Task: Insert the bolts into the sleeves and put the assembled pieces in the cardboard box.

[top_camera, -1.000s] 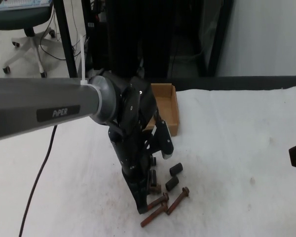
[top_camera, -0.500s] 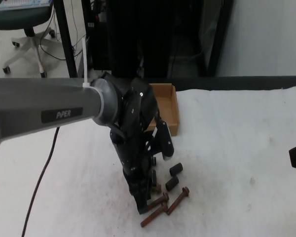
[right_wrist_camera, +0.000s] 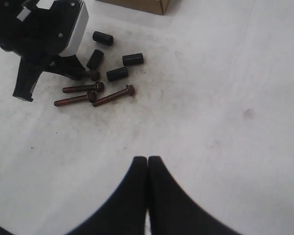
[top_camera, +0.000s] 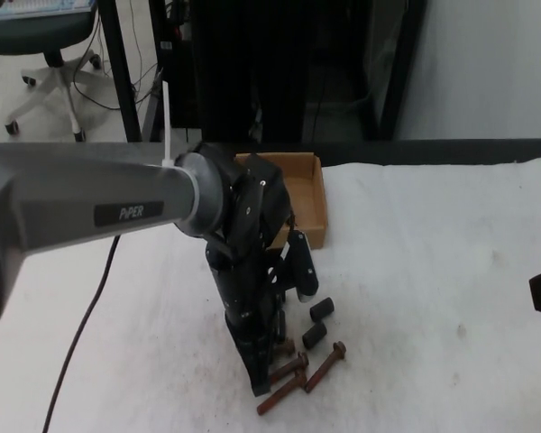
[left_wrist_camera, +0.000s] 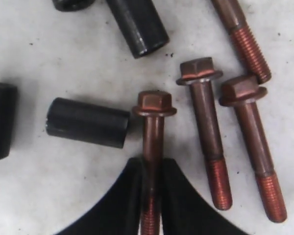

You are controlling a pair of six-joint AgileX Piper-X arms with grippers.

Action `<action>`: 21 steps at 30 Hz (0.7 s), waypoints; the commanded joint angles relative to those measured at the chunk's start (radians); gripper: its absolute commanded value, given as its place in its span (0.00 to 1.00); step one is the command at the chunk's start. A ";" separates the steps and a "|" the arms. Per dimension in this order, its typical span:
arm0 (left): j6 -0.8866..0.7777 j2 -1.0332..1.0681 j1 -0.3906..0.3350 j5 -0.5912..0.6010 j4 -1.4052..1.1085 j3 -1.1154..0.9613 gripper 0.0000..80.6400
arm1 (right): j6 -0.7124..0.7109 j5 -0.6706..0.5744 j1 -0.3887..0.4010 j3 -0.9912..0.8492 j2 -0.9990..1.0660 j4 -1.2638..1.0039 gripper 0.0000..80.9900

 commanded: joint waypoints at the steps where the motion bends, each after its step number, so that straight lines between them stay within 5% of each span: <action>1: -0.024 0.011 0.000 -0.071 0.107 -0.010 0.00 | 0.000 -0.012 -0.002 0.000 -0.006 0.002 0.00; 14: -0.444 -0.072 0.057 0.026 0.078 -0.010 0.00 | 0.000 -0.035 0.063 0.000 -0.006 0.005 0.00; 21: -0.461 -0.070 0.075 0.031 0.075 -0.008 0.00 | 0.000 -0.035 0.063 0.000 -0.006 0.005 0.00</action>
